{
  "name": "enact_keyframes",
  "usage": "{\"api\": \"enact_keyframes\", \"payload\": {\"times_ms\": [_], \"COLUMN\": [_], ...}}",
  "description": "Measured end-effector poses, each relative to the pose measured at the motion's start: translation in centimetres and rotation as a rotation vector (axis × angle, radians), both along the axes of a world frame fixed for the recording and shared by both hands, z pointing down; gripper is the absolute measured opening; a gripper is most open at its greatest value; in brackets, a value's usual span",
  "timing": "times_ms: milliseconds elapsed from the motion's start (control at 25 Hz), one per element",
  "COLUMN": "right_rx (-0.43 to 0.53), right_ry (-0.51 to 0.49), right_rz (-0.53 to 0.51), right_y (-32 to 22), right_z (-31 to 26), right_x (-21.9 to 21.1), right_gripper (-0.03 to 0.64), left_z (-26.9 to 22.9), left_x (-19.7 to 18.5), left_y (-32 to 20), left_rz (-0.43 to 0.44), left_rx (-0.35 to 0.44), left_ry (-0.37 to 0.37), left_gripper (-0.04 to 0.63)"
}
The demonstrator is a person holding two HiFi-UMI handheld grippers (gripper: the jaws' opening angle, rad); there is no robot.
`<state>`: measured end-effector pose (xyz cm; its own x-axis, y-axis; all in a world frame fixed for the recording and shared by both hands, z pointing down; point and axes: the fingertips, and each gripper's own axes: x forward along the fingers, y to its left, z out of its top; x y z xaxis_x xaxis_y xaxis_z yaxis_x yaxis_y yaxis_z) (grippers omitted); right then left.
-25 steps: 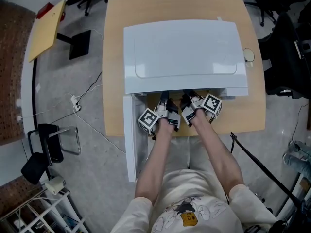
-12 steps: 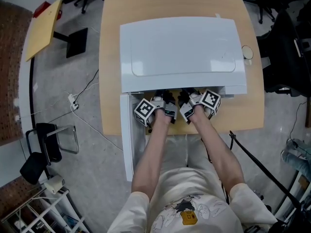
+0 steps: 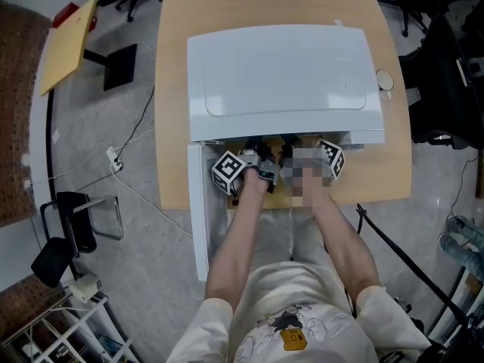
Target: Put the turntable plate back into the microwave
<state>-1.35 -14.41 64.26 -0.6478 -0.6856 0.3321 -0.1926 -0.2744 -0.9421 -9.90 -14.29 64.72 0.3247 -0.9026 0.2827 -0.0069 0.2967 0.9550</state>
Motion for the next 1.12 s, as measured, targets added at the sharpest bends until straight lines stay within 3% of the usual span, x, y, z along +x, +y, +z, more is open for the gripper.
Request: {"api": "enact_keyframes", "payload": {"times_ms": [320,560,720,880,1120], "right_rx": [0.005,-0.005,0.017,-0.014,-0.013], "right_ry": [0.103,0.055,0.04,0.051,0.011], "right_rz": [0.017,0.028,-0.023,-0.086,-0.08], "right_y": [-1.9,-0.5,0.4,0.6,0.3], "right_z": [0.9,0.5,-0.2,0.5,0.9], "right_x": [1.2,1.4,0.2,-0.7,-0.7], "right_gripper": [0.037,0.057,0.061,0.009,0.008], "left_z": [1.2,1.5,1.4,1.3,1.5], "left_x": [1.1,1.5,2.4,2.7,2.7], "left_y": [0.4,0.3,0.1,0.1,1.0], "left_rz": [0.047,0.074,0.117,0.145,0.178], "left_rx": [-0.034,-0.052,-0.06,-0.084,-0.101], "left_ry": [0.025,0.035,0.065,0.077,0.092], "left_gripper": [0.034,0.029,0.031,0.032,0.025]}}
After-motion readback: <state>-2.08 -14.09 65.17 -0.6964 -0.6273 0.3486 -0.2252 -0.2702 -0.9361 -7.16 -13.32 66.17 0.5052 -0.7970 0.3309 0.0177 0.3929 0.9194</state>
